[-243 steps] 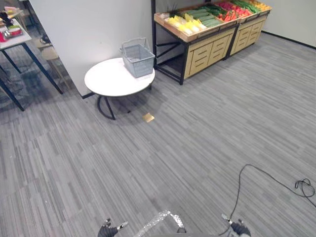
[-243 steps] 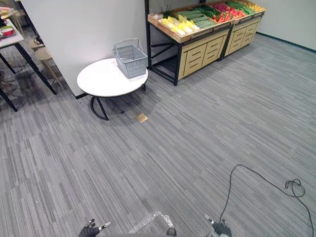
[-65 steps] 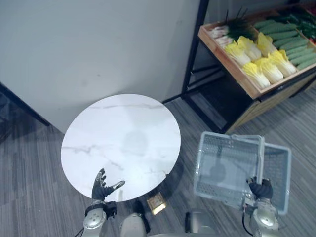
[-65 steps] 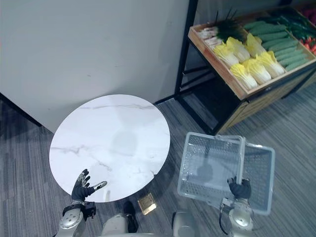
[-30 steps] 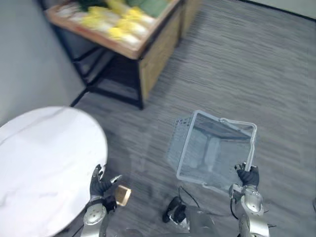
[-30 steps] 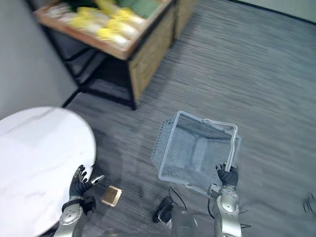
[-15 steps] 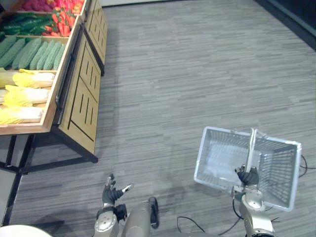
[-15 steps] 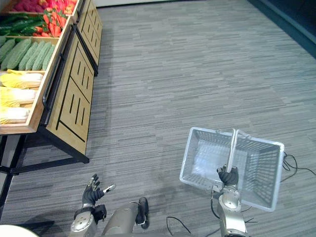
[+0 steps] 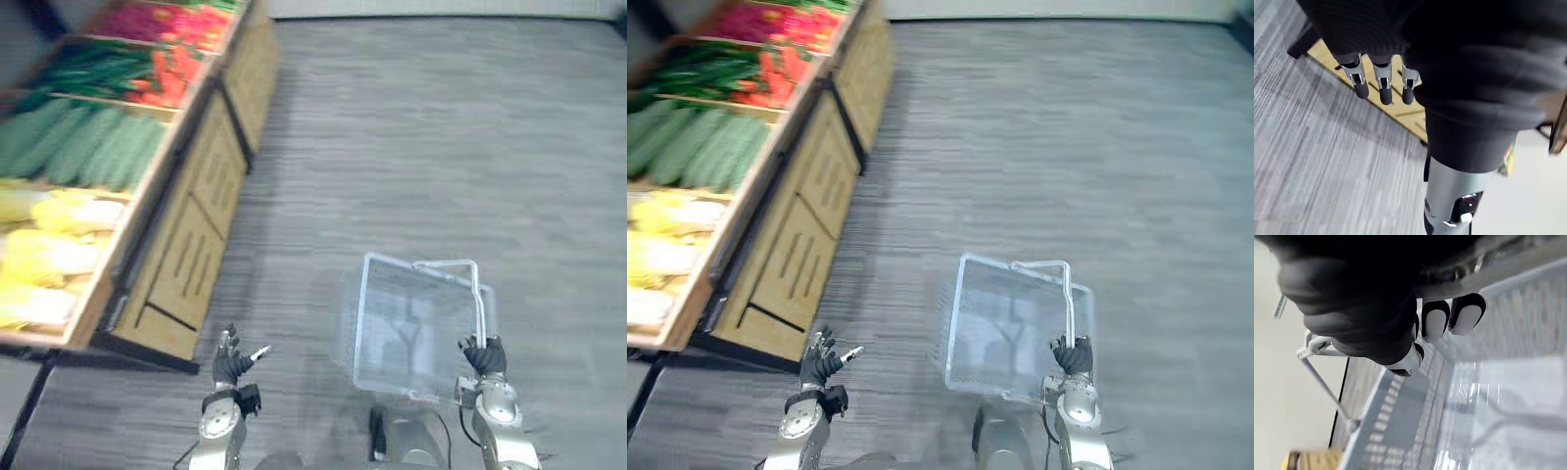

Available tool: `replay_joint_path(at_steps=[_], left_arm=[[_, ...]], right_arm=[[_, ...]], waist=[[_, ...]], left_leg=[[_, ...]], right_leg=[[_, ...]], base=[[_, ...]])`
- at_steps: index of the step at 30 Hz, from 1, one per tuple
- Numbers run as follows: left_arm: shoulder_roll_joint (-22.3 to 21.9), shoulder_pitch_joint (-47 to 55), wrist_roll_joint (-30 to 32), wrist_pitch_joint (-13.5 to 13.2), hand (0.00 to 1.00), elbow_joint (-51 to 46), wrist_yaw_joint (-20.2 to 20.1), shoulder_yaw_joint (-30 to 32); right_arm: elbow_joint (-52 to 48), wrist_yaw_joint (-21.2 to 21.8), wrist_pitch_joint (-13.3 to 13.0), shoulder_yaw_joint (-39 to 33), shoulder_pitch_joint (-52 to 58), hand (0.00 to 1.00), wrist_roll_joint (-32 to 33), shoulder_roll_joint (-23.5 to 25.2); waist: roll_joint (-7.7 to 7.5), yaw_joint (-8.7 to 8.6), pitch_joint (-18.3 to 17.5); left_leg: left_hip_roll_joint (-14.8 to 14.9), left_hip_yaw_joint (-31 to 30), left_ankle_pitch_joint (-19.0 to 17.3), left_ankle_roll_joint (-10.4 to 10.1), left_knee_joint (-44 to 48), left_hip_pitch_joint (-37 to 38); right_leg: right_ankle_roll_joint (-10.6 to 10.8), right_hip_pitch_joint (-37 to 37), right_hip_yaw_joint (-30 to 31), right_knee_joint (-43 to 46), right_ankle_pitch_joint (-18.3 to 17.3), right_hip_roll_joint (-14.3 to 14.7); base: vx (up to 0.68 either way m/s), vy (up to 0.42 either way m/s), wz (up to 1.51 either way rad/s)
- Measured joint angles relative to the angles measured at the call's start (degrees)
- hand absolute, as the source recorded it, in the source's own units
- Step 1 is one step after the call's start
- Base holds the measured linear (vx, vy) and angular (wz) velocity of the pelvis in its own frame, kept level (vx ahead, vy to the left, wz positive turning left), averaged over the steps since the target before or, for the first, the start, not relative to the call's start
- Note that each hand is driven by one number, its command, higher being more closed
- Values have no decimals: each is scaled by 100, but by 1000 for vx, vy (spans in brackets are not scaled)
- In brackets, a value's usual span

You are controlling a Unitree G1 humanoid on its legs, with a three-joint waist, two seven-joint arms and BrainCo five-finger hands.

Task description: Pick vegetable in the basket

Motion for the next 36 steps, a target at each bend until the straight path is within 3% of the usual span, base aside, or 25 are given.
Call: replay_joint_path(at_steps=[3, 5, 6, 7, 8, 10, 12, 14, 15, 16, 17, 18, 19, 20, 21, 22, 23, 24, 25, 26, 28, 30, 33, 34, 36], left_arm=[[-10, 91, 4, 13, 0, -2, -5, 86], [-11, 97, 6, 18, 0, 3, -9, 107], [-17, 88, 8, 24, 0, 9, -14, 101], [-18, 94, 9, 25, 0, 13, -11, 99], [86, 70, 20, 36, 0, 154, -2, 164], [178, 21, 60, 73, 0, 194, -4, 224], [187, 48, 99, 119, 0, 217, -2, 221], [196, 142, 123, 135, 0, 339, -6, 210], [233, 134, 129, 155, 0, 405, -5, 211], [298, 127, 132, 158, 0, 405, 2, 207], [347, 130, 141, 156, 0, 395, 17, 190], [370, 129, 162, 157, 0, 405, 35, 189], [439, 134, 185, 159, 0, 390, 77, 195], [468, 154, 230, 160, 0, 361, 134, 181], [465, 152, 241, 156, 0, 335, 138, 178], [447, 105, 257, 157, 0, 224, 138, 135], [434, 24, 257, 149, 0, 5, 139, 34], [438, -27, 257, 127, 0, -83, 142, -46], [458, -52, 257, 121, 0, -313, 136, -133], [353, -69, 256, 121, 0, -399, 142, -232], [143, 81, 254, 119, 0, -852, 134, -391], [59, 196, 159, 98, 0, -1551, 58, -556], [41, 204, -46, -136, 0, -2330, -9, -528], [46, 201, -132, -209, 0, -2504, -9, -502], [49, 193, -126, -343, 0, -2746, -13, -477]], right_arm=[[-15, -39, -17, -368, -106, 100, 163, 109], [-15, -120, -31, -667, -155, 100, 256, 63], [-10, -148, -32, -785, -134, 100, 290, -15], [5, -152, -33, -845, -92, 100, 288, -140], [251, -154, -29, -891, -164, 100, 283, -135], [448, -129, -28, -855, -256, 100, 284, -106], [737, -122, -13, -855, -414, 100, 273, -68], [1045, -117, -7, -859, -463, 100, 219, -38], [1143, -119, 0, -866, -390, 100, 162, -27], [1154, -117, 39, -866, -337, 100, 108, -11], [1156, -109, 50, -852, -340, 100, 101, 19], [1155, -109, 55, -823, -343, 100, 99, 45], [1155, -102, 74, -734, -335, 100, 82, 104], [1118, -48, 73, -654, -280, 100, 60, 156], [1089, -20, 70, -635, -252, 100, 62, 184], [913, 2, 71, -635, -144, 100, 65, 249], [680, 0, 69, -640, 7, 100, 79, 292], [575, -4, 59, -646, 94, 100, 116, 290], [369, -20, 36, -657, 270, 100, 163, 289], [336, -37, -1, -696, 329, 100, 188, 205], [282, -38, -13, -729, 296, 100, 288, 90], [214, -53, -14, -766, 242, 100, 333, 59], [211, -124, -30, -1006, 582, 100, 368, -48], [209, -122, -28, -977, 627, 100, 405, -91], [210, -143, -28, -1019, 647, 100, 507, -48]], waist=[[6, 111, 2], [-3, 116, 8], [3, 98, 5], [51, 104, -30], [-181, 102, -125], [-371, 94, -143], [-461, 133, -159], [-495, 98, -143], [-475, 83, -156], [-463, -2, -164], [-478, -121, -154], [-488, -152, -141], [-472, -185, -96], [-465, -190, -77], [-470, -194, -73], [-459, -209, -76], [-465, -224, -74], [-476, -256, -82], [-655, -288, -165], [-558, -369, -149], [-387, -176, -184], [-260, -191, -192], [-235, -189, -157], [-234, -183, -149], [-181, -191, -136]], left_leg=[[183, 782, -289, -14, -685, -623], [56, 1225, -255, -43, -1735, -792], [-93, 1560, -98, -134, -2546, -818], [-208, 1740, 420, 169, -3088, -812], [-491, 1833, 407, 433, -3145, -711], [-763, 1783, 250, 639, -3171, -744], [-907, 1758, 30, 779, -3013, -700], [-1147, 1595, -294, 691, -3035, -349], [-1330, 1382, -407, 665, -3153, -110], [-1452, 1131, -455, 713, -3370, 132], [-1508, 936, -510, 761, -3434, 264], [-1522, 833, -540, 755, -3485, 392], [-1511, 630, -601, 717, -3611, 705], [-1504, 419, -633, 660, -3804, 1052], [-1501, 316, -644, 635, -3885, 1197], [-1465, -11, -740, 543, -3880, 1295], [-1463, -382, -856, 442, -3797, 1329], [-1471, -594, -922, 355, -3718, 1305], [-1559, -981, -1089, 174, -3515, 1229], [-1503, -1298, -1243, 47, -3366, 1218], [-1250, -1371, -1165, -101, -3315, 1175], [-1047, -1494, -978, -365, -3266, 1095], [-776, -1171, -657, -341, -2435, 846], [-636, -885, -474, -236, -2037, 696], [-177, 13, -589, -87, -1655, 499]], right_leg=[[36, 538, -363, -502, -21, -94], [261, 827, -629, -590, -157, -224], [500, 1023, -798, -588, -301, -308], [657, 1160, -892, -586, -397, -317], [803, 1259, -908, -595, -486, -541], [864, 1232, -859, -590, -366, -708], [1038, 1375, -797, -475, -203, -847], [1239, 1339, -756, 455, -25, -1107], [1017, 1025, -553, 1582, 228, -1346], [465, 466, -198, 2943, 823, -1562], [299, -10, 180, 3841, 479, -1543], [324, -317, 427, 4249, 229, -1456], [262, -781, 779, 4567, -168, -1174], [305, -1127, 941, 4352, -499, -908], [332, -1288, 996, 4158, -629, -795], [334, -1534, 1226, 3522, -744, -478], [352, -1773, 1665, 2793, -732, -140], [400, -1864, 1902, 2416, -693, -16], [502, -1929, 2295, 1592, -276, 76], [559, -1837, 2137, 1741, -120, 90], [373, -1767, 1786, 1815, -271, 96], [207, -1513, 1242, 1725, -363, 79], [115, -835, 750, 1259, -418, 100], [115, -578, 694, 1046, -418, 92], [116, -196, 527, 716, -416, 67]], base=[[374, -9, 77], [326, 110, 62], [379, 182, 69], [491, 222, 79], [434, 194, 64], [417, 199, 59], [449, 223, 47], [420, 241, 56], [370, 190, 89], [370, 142, 113], [370, 19, 101], [364, -34, 88], [451, -57, 83], [383, -60, 82], [354, -103, 106], [341, -166, 137], [331, -200, 157], [367, -252, 189], [394, -280, 186], [407, -251, 162], [375, -214, 90], [361, -237, 124], [226, -178, 91], [158, -102, 41], [106, -30, 29]])
